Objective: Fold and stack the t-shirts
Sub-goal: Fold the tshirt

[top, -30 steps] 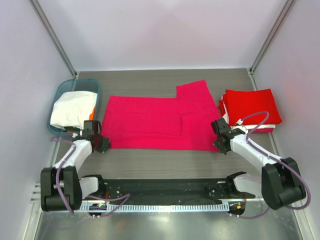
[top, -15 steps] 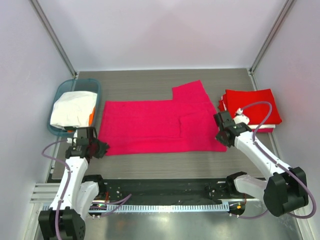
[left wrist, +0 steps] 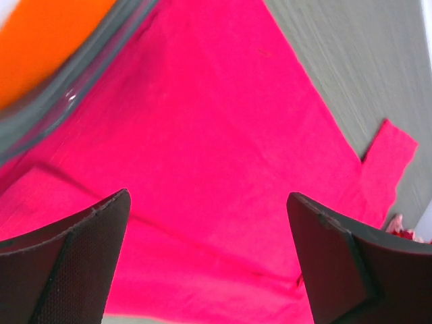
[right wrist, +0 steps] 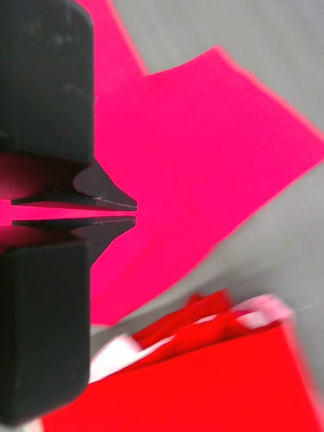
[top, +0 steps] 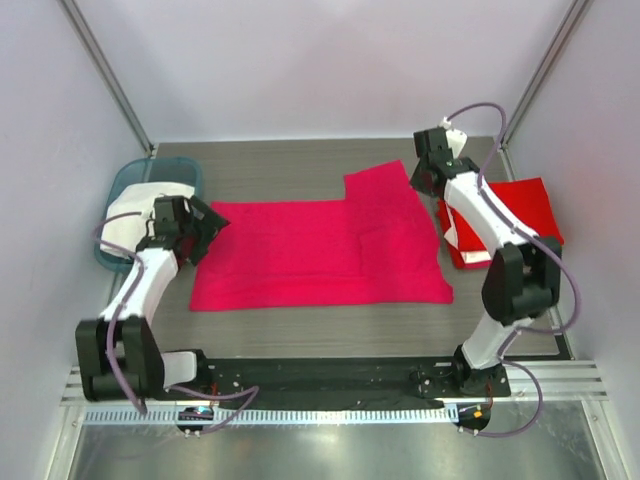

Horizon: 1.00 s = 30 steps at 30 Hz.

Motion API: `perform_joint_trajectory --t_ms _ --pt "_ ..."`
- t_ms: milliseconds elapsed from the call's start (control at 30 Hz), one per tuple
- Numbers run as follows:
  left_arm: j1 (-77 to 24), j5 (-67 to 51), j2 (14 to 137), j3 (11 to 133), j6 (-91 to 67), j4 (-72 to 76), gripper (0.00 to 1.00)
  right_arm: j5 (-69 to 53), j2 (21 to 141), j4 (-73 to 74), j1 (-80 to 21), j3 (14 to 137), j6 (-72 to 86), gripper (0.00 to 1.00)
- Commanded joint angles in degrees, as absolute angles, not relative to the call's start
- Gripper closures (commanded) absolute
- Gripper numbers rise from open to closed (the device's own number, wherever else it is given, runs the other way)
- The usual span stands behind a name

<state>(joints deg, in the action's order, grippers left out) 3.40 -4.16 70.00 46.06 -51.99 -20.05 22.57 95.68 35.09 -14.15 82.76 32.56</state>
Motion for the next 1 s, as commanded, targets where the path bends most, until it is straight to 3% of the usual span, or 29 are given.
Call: perform_joint_trajectory --t_ms 0,100,367,500,733,900,967 --pt "3.86 -5.36 77.74 52.72 -51.67 -11.34 0.00 18.38 103.14 31.38 -10.55 92.53 29.53 0.87" --pt "3.87 -4.84 83.48 57.91 -55.09 -8.02 0.00 12.58 110.61 27.25 -7.66 99.12 31.02 0.84" --pt "3.43 -0.79 100.26 72.85 -55.91 -2.99 0.00 7.13 130.50 26.89 -6.06 120.47 28.74 0.54" --pt "1.76 -2.72 104.41 76.81 -50.20 -2.20 0.01 6.94 136.22 27.42 -6.06 124.36 27.34 0.51" --pt "0.53 -0.88 106.35 72.61 -46.23 1.75 0.01 4.14 147.65 33.56 -5.89 138.58 26.02 0.52" --pt "0.53 1.04 108.71 74.09 -42.72 1.32 0.00 8.26 149.84 33.31 -7.29 138.69 24.61 0.43" --pt "0.53 1.05 109.86 76.11 -42.54 0.18 0.00 8.52 150.73 33.31 -7.21 139.04 24.70 0.44"
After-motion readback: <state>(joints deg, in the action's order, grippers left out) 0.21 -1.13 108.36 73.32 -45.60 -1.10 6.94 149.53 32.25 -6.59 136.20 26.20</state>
